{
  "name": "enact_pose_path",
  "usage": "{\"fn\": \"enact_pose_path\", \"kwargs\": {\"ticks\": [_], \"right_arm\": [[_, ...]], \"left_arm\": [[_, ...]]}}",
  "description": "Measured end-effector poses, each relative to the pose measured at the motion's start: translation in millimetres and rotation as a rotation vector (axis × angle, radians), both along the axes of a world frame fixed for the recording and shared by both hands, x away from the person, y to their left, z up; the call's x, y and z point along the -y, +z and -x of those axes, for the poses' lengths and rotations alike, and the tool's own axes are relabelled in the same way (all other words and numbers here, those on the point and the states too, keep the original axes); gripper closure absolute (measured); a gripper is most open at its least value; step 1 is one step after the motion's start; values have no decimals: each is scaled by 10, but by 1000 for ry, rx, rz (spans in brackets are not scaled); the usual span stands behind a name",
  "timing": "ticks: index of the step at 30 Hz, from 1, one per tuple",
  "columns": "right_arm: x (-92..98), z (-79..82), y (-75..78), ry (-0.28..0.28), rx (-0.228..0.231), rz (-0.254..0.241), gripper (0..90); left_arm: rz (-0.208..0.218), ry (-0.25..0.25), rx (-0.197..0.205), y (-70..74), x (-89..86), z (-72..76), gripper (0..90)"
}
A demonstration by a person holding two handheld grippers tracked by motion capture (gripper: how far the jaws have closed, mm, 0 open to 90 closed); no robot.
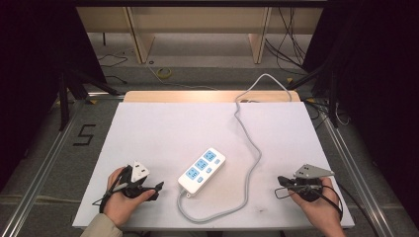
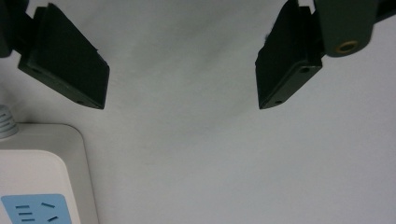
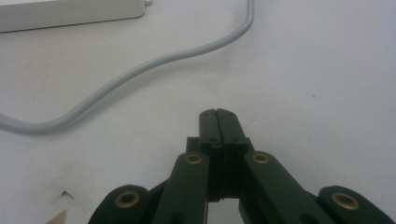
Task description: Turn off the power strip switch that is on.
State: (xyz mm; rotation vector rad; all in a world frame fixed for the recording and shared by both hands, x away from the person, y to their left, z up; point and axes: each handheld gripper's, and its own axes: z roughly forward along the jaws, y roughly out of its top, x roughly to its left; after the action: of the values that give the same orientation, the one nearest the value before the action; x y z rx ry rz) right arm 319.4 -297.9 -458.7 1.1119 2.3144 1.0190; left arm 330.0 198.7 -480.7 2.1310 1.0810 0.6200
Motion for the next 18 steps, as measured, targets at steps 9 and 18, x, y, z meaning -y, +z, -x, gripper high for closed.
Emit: {"fn": "enact_pose_path", "kwargs": {"ticks": [9,18], "right_arm": [[-31,-25,48,7,-7,7,900],[-53,-60,80,14,-19,11,900]], "left_arm": [[5,3,4,1,-1,-1,172],[1,4,4,3,-3,-2,173]]}}
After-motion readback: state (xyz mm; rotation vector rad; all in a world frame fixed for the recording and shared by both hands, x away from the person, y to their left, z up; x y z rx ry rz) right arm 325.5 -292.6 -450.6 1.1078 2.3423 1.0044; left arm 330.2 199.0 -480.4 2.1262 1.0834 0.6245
